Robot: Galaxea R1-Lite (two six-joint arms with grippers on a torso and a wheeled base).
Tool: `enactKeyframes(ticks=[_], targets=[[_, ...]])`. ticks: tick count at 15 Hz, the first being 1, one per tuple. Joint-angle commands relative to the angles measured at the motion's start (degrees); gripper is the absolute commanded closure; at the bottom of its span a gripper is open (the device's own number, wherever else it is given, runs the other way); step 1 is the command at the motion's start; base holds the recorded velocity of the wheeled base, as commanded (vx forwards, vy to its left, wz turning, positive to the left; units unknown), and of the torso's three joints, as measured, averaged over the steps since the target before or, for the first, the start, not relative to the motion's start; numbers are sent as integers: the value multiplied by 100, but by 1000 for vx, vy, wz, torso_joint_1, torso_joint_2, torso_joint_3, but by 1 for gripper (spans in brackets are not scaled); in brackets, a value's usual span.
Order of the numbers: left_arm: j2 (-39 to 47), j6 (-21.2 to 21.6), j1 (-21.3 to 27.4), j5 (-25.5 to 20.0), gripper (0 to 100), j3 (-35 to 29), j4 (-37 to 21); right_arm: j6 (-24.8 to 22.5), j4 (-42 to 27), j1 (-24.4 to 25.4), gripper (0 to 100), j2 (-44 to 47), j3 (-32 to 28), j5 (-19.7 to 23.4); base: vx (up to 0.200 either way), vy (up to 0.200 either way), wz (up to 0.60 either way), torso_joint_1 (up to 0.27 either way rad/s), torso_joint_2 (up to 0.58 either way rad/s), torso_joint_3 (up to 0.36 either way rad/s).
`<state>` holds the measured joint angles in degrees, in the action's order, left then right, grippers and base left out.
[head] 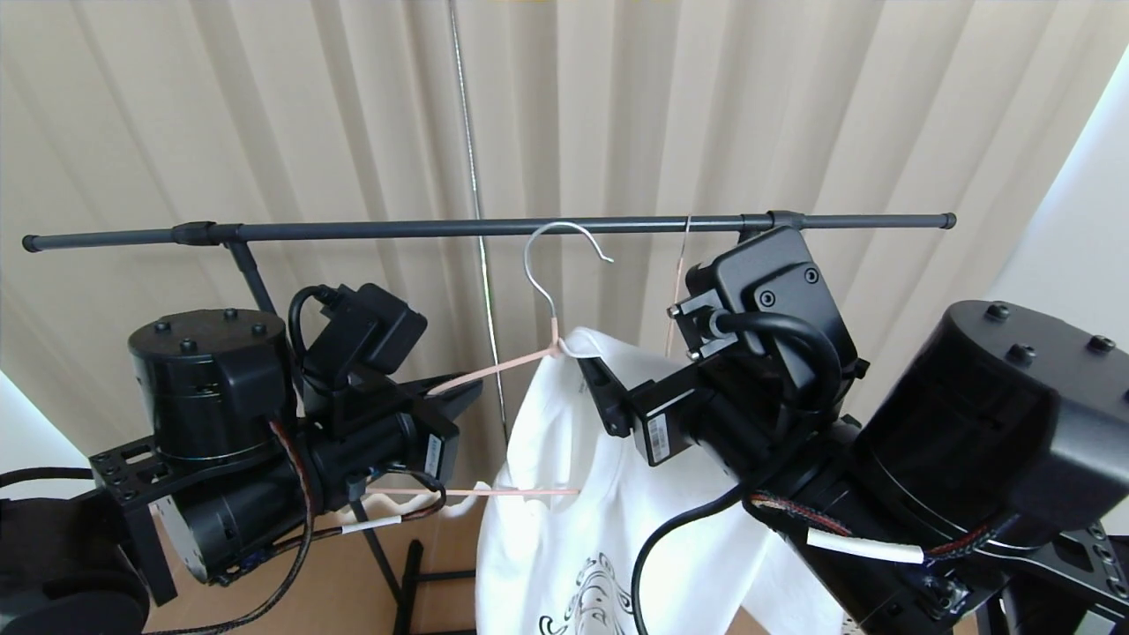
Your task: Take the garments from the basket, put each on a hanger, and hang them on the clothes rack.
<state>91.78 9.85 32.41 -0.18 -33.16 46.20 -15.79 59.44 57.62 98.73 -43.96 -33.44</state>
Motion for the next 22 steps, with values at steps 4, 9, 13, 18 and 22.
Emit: enactKeyframes(ticks=[4, 9, 13, 18, 22], targets=[[103, -9, 2, 124, 100, 2, 12, 5, -170, 12, 0, -38, -86, 4, 0, 0, 0, 0, 0, 0], [244, -36, 2, 203, 100, -6, 328, 5, -222, 21, 0, -65, 10, 4, 0, 0, 0, 0, 0, 0], [252, -132, -16, 194, 100, -86, 390, 5, -231, 100, 0, -29, 212, 39, 0, 0, 0, 0, 0, 0], [244, -282, -25, 176, 100, 2, 504, -3, -310, 109, 0, -117, 283, 285, 0, 0, 0, 0, 0, 0], [200, -229, -174, 141, 100, 196, 504, -3, -1892, -278, 0, -1154, 221, 1718, 0, 0, 0, 0, 0, 0]])
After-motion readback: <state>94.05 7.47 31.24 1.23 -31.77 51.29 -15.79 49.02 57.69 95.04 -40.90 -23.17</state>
